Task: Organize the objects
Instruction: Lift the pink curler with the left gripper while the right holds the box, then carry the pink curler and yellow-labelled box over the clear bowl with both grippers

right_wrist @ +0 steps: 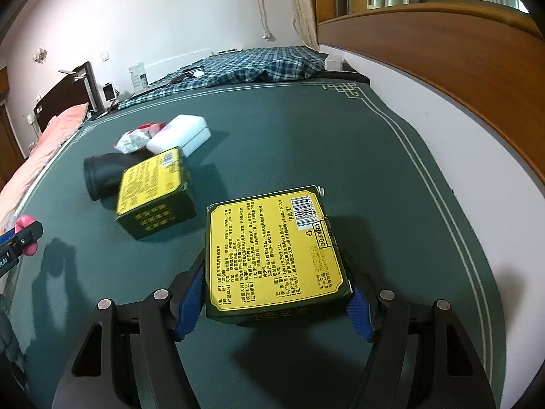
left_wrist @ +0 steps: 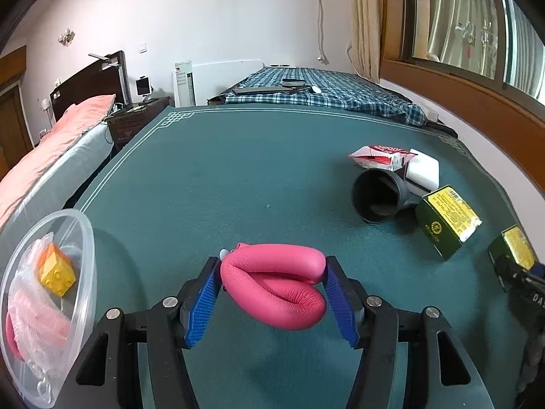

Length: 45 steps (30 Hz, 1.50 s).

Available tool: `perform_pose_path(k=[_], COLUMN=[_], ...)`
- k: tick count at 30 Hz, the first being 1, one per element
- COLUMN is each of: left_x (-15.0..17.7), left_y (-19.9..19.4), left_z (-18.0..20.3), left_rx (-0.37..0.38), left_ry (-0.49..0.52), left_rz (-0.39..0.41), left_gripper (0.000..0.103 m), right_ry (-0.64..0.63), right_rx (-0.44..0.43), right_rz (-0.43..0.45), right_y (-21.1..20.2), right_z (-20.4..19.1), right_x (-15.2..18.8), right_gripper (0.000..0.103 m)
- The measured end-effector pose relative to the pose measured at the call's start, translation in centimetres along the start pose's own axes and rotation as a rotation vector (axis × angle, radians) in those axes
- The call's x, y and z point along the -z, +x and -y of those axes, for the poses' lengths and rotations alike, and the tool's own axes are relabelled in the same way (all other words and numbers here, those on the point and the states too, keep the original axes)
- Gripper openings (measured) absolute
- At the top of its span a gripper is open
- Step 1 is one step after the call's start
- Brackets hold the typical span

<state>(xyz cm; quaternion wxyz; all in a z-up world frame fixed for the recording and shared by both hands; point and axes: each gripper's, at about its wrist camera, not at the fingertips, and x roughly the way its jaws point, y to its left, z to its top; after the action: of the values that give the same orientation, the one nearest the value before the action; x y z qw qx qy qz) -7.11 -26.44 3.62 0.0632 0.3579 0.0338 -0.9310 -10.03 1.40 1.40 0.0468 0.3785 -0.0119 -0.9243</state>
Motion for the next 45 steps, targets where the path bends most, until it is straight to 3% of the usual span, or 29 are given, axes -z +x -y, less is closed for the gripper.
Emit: perform_pose_path(k=[19, 31, 45], left_x=[2.0, 3.0, 3.3], left_y=[-3.6, -6.4, -9.6], left_z=[-1.6, -3.0, -6.7], left_rx=[0.040, 0.060, 0.044], left_ry=[0.013, 0.027, -0.004], left_rz=[0.015, 0.044, 0.102], left_gripper=[0.063, 0.063, 0.063], right_ry=[0.002, -0.052, -0.152], right_rx=[-0.083, -0.221, -0.298], right_rz=[-0.027, -0.045, -0.041], right_y=[-2.9, -5.5, -6.8], right_z=[-4.1, -9.9, -16.3], right_x=[3.6, 5.2, 5.3], right_gripper=[0.071, 0.071, 0.071])
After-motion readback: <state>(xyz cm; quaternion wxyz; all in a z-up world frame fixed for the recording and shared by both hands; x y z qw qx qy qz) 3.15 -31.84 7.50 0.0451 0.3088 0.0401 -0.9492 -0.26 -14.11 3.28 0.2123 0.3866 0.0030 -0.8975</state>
